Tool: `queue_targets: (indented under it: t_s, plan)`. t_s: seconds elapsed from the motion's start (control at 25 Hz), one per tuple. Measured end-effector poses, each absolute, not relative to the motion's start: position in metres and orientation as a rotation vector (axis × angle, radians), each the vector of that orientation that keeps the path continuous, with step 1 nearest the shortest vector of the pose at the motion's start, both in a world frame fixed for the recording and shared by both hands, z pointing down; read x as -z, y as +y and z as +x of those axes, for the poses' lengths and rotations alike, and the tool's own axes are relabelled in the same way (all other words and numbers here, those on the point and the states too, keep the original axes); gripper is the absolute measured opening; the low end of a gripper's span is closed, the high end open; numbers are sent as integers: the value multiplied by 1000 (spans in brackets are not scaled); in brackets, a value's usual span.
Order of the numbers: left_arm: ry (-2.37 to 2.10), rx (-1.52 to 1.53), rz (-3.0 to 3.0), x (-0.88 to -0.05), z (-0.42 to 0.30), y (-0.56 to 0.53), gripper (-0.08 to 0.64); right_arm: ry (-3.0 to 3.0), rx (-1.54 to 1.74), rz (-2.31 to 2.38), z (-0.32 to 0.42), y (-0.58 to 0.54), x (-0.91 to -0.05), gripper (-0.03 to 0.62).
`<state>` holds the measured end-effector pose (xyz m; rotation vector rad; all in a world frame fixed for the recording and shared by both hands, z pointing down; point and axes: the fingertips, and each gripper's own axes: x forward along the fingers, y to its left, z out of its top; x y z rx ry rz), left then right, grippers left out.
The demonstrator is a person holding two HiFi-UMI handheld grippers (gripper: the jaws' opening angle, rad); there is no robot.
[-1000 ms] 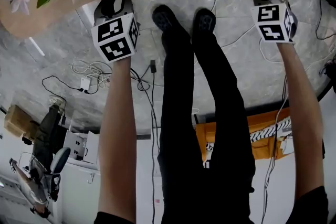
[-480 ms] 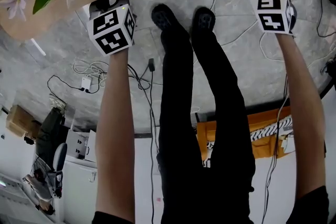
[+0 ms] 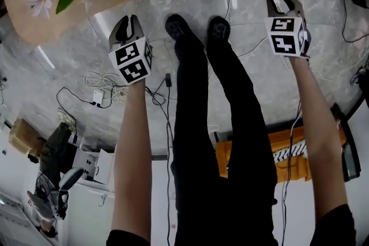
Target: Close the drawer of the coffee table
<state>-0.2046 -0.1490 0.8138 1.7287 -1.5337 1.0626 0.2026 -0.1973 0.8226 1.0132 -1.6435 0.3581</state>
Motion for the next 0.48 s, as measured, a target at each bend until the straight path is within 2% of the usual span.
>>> queue_targets:
  t_s: [0.48]
  plan:
    - [-1549, -1027, 1815, -630, -161, -80, 67, -1755, -492, 1101, 191, -125, -660, 133]
